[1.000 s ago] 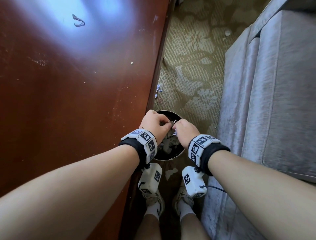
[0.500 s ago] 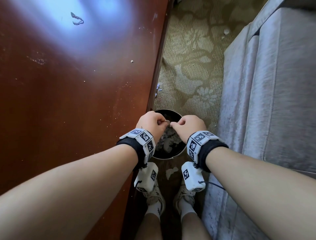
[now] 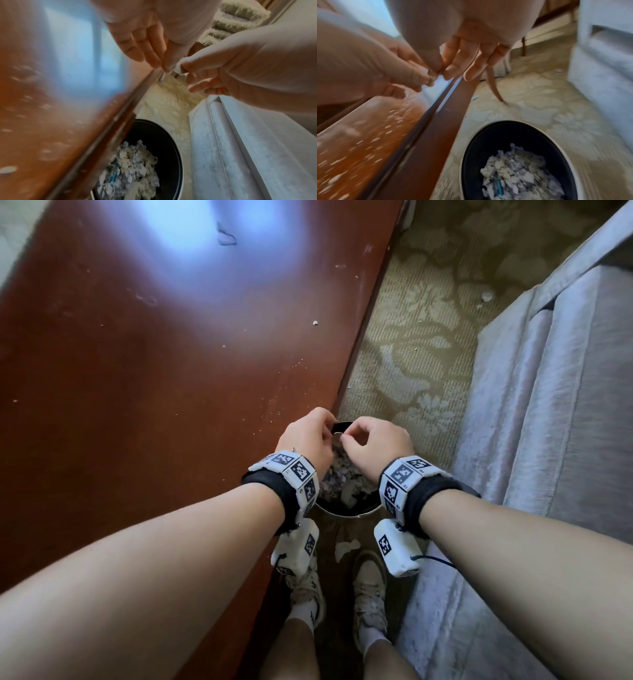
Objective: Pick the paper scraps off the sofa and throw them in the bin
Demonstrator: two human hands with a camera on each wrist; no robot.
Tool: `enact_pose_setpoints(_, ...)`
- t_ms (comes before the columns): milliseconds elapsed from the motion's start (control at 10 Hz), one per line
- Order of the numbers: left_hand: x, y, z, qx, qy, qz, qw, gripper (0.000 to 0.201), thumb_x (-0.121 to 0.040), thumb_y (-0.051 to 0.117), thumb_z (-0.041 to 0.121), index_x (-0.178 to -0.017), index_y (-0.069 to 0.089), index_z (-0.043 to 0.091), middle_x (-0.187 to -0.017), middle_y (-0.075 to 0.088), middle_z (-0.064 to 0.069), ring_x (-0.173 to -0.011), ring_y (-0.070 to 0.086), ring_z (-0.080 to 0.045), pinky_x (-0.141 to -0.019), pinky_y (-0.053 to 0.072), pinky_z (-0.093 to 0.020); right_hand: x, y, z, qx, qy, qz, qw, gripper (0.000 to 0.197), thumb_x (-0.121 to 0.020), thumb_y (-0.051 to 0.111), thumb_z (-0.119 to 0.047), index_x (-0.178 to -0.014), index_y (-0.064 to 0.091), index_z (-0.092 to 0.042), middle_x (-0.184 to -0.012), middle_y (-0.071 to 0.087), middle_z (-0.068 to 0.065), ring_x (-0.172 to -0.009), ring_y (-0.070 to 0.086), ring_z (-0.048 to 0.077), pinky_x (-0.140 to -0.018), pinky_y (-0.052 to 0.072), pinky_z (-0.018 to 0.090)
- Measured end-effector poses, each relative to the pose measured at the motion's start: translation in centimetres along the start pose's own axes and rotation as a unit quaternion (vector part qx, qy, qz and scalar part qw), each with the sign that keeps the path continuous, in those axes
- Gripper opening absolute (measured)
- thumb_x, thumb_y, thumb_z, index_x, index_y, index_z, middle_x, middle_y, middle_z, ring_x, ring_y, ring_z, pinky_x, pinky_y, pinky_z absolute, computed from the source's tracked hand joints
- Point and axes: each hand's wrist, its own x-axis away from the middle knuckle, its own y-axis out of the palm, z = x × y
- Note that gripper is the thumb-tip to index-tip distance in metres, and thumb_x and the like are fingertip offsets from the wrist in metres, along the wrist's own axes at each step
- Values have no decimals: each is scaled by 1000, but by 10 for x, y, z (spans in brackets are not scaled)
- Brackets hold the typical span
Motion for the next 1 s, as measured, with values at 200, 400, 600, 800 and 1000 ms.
enact_pose_setpoints(200,66,-74,-50,-57,-86,59,993,23,-90,46,16,-108,57,23,-102,66,1,-92,62,-25,-75,50,-32,36,31,-95,45,-118,-75,989,17,-84,56,-46,-82,66,-32,-80,68,-13,-91,61,14,-91,35,37)
enact_pose_setpoints(400,181,-135,-137,-65,-214,127,966,28,-81,48,6,-100,60,24,-106,60,3,-94,61,-24,-80,53,-37,106,96,-177,62,-256,-208,942,16,-82,63,-49,-75,62,-35,-74,62,-12,-76,62,12,-65,47,23)
enact_pose_setpoints(600,297,-148,-230,-75,-327,173,926,22,-88,43,12,-97,59,25,-106,60,2,-91,60,-26,-76,51,-37,180,182,-214,83,-298,-284,907,14,-79,67,-43,-72,63,-32,-61,54,-15,-70,56,10,-61,39,21)
enact_pose_setpoints(800,336,-124,-270,-51,-347,193,916,23,-91,38,17,-102,57,26,-108,61,3,-89,62,-29,-73,50,-36,210,241,-219,143,-271,-292,906,11,-81,63,-37,-81,69,-27,-79,65,-7,-77,62,17,-62,42,23)
enact_pose_setpoints(1000,329,-107,-276,-15,-341,197,919,24,-92,39,12,-105,53,25,-107,60,2,-86,58,-26,-68,43,-33,213,258,-218,200,-234,-231,923,24,-85,50,-32,-90,73,-28,-81,69,-2,-82,64,26,-82,50,31)
